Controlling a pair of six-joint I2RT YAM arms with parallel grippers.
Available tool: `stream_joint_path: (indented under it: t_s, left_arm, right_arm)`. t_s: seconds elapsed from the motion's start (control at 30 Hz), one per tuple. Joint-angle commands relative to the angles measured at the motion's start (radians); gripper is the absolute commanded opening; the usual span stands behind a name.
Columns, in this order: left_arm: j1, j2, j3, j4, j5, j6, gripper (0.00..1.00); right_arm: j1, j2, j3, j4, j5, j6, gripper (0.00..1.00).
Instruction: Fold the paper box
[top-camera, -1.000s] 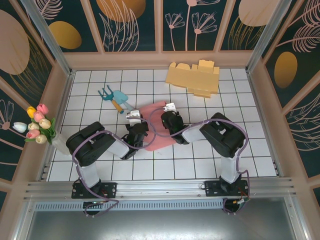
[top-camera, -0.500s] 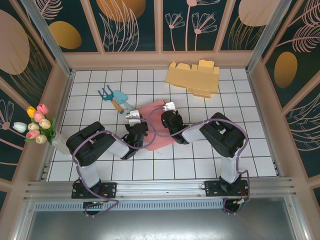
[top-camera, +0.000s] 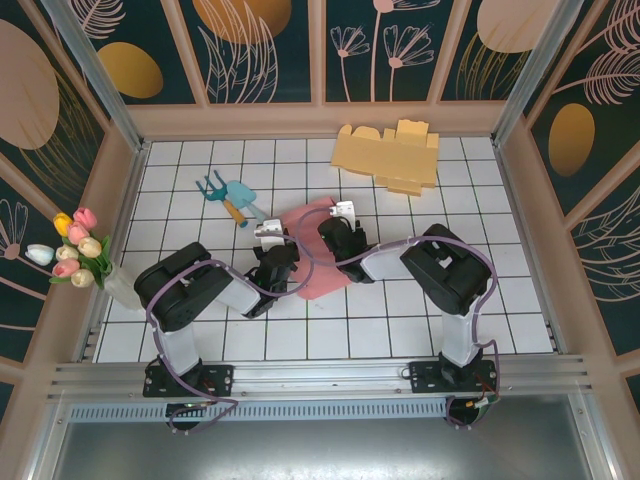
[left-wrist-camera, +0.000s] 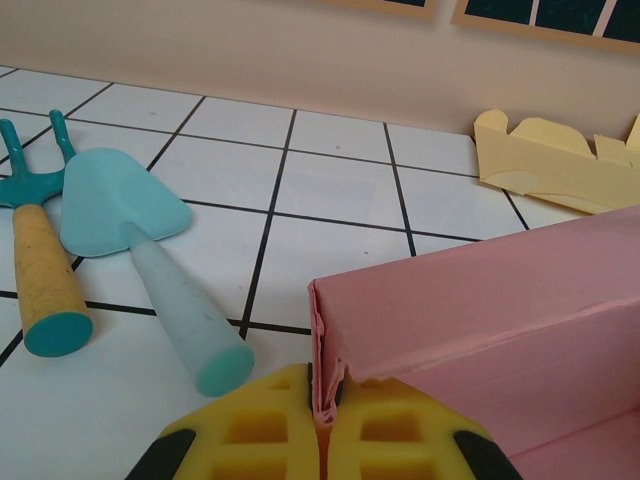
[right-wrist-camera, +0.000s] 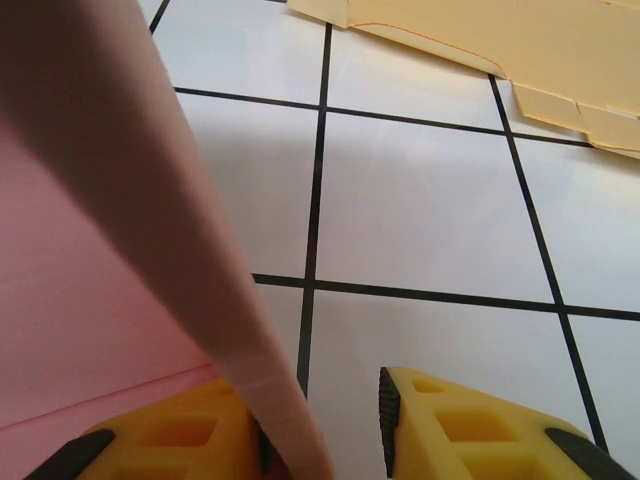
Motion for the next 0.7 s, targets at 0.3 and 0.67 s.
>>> stream_joint_path:
  t_s: [0.3, 0.67]
  left_arm:
    - [0.022, 0.034, -0.022, -0.147, -0.098, 0.009, 0.00]
    - [0.021, 0.036, -0.018, -0.146, -0.091, 0.015, 0.00]
  right_arm:
    - [-0.045, -0.075, -0.153, 0.204, -0.255, -0.202, 0.48]
    - [-0.048, -0.151, -0.170, 0.235, -0.371, -0.211, 0.61]
